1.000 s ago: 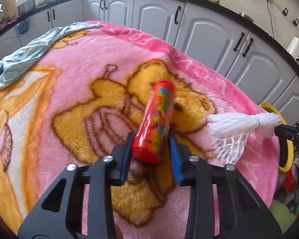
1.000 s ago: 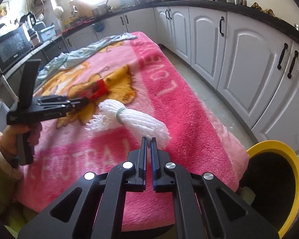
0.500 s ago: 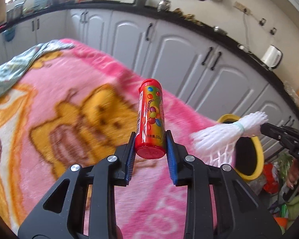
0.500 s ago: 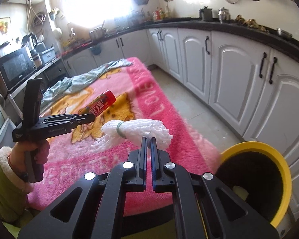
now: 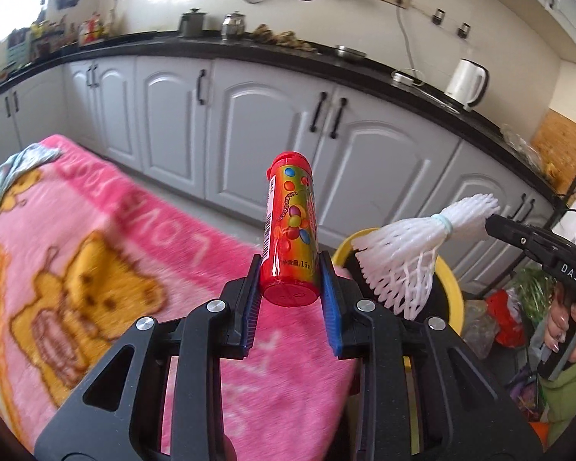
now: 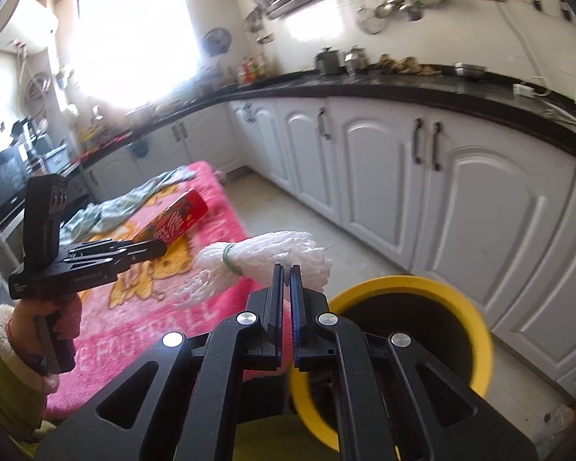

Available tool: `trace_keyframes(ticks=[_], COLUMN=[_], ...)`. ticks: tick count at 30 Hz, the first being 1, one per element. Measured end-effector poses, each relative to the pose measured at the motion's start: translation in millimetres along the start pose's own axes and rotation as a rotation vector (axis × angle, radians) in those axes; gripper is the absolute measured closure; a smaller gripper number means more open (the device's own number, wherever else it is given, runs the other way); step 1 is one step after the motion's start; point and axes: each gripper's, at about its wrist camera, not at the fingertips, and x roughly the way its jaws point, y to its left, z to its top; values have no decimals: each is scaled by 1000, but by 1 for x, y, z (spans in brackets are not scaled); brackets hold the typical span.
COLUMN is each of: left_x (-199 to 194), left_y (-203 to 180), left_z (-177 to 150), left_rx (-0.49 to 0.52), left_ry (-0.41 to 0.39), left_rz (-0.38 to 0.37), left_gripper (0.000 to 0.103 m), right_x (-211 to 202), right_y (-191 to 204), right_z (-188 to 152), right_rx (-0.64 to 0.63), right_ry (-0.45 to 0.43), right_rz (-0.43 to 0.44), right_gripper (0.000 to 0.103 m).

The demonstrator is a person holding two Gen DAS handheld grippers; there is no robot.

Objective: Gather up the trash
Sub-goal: 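Carry the red tube and white mesh bag over the bin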

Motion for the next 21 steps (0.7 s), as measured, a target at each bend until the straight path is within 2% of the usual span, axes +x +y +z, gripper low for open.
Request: trace_keyframes(ticks=[10,17,21], left_x=[26,45,58], left_y=[-60,-95,-108], left_z=[15,11,4], left_rx=[52,92,102], left_ry=[3,23,48], left_rz=[-78,-113,-130], left_gripper=[81,81,81], right_x=[-53,-68,-70], right_y=[-46,-65,-74], right_z=[-9,-22,-33], right_rx=[20,12,31], right_ry=[-89,-101,-87], right_rz=[-172,-279,-303], right_gripper=[99,99,99])
